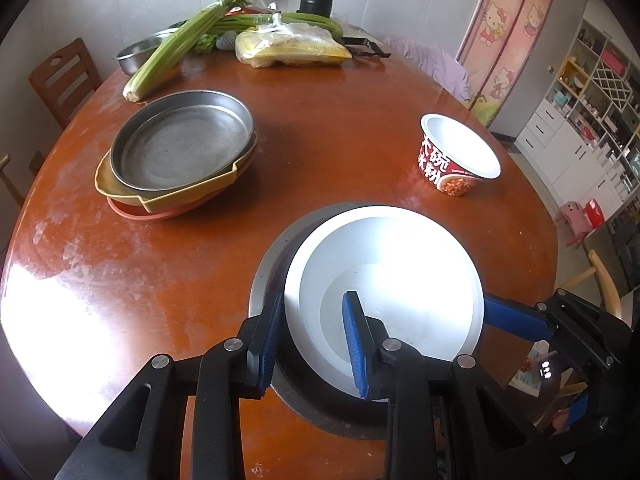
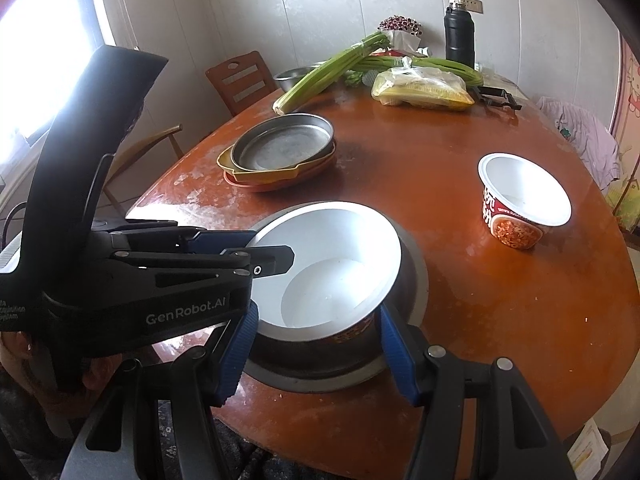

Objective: Organize plates and bowls
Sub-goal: 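Lower the white paper bowl into the steel basin with the left tool, then open the left tool and release the white bowl in the basin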

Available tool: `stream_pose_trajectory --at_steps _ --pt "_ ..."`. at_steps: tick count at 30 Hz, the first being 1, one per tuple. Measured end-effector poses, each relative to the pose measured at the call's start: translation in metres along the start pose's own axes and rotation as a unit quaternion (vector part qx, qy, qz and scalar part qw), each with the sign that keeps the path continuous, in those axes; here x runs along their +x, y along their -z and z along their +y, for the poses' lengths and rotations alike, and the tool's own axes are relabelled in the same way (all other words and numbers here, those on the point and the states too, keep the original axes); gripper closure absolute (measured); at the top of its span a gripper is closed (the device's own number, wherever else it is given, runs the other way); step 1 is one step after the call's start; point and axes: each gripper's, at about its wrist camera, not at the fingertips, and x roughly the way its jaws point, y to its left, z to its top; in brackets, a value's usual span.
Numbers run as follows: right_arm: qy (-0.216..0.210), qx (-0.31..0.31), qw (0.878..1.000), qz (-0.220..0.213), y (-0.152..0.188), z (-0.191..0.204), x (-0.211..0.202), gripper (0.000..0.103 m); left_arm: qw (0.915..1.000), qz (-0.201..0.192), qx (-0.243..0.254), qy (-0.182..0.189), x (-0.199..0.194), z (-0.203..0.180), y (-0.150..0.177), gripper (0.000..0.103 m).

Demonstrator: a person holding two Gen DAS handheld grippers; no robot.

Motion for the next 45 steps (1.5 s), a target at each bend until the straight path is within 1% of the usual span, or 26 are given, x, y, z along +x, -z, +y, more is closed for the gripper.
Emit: stream_pose_trajectory --at_steps 9,19,24,28,29,31,34,37,41,45 --pt "0.002 -0.005 1.0 -0.005 0.0 0.0 -0.007 0.042 1.0 -0.005 -0.004 0.003 -0.005 0.003 0.0 0.072" --pt "0.008 0.004 1.0 -0.009 -0.002 -0.008 -0.012 0.042 0.9999 -0.013 -0.005 0.003 -0.011 0.004 0.0 0.072" --pt "0.006 0.006 1.0 -0.017 -0.004 -0.01 -0.015 0.042 0.9996 -0.027 -0.003 0.009 -0.022 0.003 -0.003 0.072" --pt "0.009 0.011 1.0 -0.027 -0.006 -0.016 -0.019 0.042 0.999 -0.043 0.004 0.005 -0.029 -0.002 -0.008 0.069" --pt "0.01 0.013 0.999 -0.029 -0.006 -0.018 -0.021 0.042 0.9989 -0.045 0.006 0.006 -0.029 -0.003 -0.011 0.069" --pt "0.012 0.019 0.999 -0.034 -0.008 -0.023 -0.023 0.042 0.9989 -0.046 0.01 0.009 -0.028 -0.006 -0.016 0.064" --pt "0.02 0.036 0.998 -0.048 -0.01 -0.034 -0.028 0.042 0.9984 -0.054 0.019 -0.004 -0.026 -0.012 -0.023 0.063" --pt "0.034 0.051 0.996 -0.06 -0.013 -0.047 -0.033 0.042 0.9978 -0.06 0.027 -0.008 -0.024 -0.018 -0.029 0.063" --pt "0.052 0.07 0.994 -0.067 -0.015 -0.064 -0.036 0.042 0.9973 -0.06 0.041 0.003 -0.021 -0.029 -0.038 0.063" --pt "0.064 0.089 0.991 -0.072 -0.017 -0.081 -0.04 0.042 0.9968 -0.057 0.052 0.022 -0.015 -0.041 -0.05 0.063"
